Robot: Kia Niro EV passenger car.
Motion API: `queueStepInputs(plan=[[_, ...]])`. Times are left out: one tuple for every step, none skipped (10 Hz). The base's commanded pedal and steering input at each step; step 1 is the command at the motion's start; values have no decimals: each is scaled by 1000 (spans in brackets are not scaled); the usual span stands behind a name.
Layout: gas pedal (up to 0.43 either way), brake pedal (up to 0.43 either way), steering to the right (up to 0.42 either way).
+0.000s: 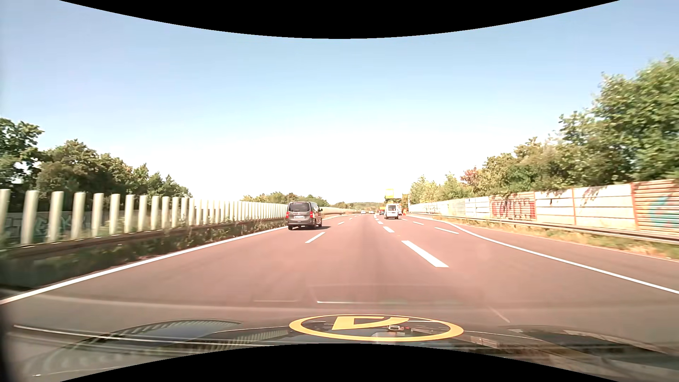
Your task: Follow the waypoints while adhering to traffic rules and regulations
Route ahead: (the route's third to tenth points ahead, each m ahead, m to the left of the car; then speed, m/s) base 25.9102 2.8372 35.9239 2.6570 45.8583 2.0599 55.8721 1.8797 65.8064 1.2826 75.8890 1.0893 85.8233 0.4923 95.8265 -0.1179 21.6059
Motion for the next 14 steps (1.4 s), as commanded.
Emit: queueStepInputs(plan=[[228, 0, 1], [228, 0, 1], [228, 0, 1], [228, 0, 1], [228, 0, 1], [228, 0, 1], [228, 0, 1], [228, 0, 1], [220, 0, 1], [220, 0, 1], [220, 0, 1], [220, 0, 1], [220, 0, 1], [209, 0, 1]])
